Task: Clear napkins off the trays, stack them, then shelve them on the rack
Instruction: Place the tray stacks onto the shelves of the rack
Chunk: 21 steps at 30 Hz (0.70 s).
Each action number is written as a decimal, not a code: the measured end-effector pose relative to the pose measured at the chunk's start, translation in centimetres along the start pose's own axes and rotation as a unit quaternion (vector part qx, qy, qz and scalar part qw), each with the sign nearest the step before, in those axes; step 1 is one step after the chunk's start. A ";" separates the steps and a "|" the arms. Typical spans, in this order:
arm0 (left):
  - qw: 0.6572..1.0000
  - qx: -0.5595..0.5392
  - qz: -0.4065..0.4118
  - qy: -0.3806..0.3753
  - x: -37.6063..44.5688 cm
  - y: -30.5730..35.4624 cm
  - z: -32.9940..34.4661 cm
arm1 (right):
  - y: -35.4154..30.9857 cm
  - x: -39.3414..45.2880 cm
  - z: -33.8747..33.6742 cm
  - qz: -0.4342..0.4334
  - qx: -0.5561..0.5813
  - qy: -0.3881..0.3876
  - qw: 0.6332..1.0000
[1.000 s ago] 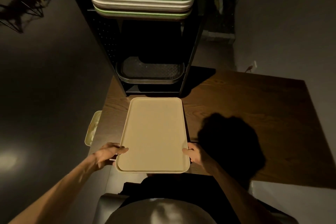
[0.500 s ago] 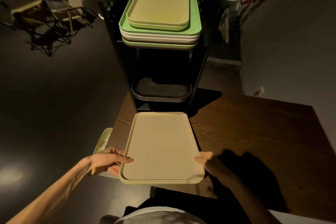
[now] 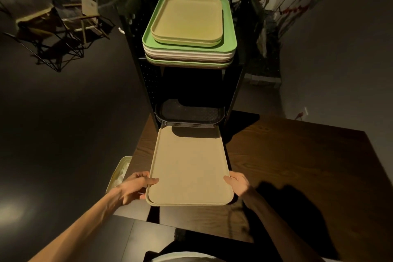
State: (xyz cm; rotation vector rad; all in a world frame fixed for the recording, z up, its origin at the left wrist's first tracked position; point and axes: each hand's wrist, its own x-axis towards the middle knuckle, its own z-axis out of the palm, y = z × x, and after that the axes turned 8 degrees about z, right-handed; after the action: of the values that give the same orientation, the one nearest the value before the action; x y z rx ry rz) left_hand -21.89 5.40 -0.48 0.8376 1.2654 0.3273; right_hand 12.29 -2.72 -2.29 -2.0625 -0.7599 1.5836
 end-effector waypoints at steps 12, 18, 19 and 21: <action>0.989 -0.085 -0.087 0.078 2.1 -4.4 0.2 | 1.4 3.4 3.0 0.076 0.173 -0.030 0.982; 0.981 -0.121 -0.089 0.122 4.3 -3.5 0.7 | 3.6 3.5 4.1 0.121 0.318 -0.124 0.932; 0.980 -0.130 -0.093 0.121 4.7 -3.4 0.8 | 3.9 3.5 4.5 0.130 0.344 -0.127 0.921; 0.979 -0.140 -0.104 0.108 5.5 -2.9 1.1 | 4.4 4.2 5.2 0.125 0.360 -0.111 0.918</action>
State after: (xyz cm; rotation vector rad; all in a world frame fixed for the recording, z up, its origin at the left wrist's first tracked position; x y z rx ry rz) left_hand -19.85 6.59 -6.33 0.4330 1.4542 0.4258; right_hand 8.80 -3.29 -9.48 -1.4845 0.0591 1.8838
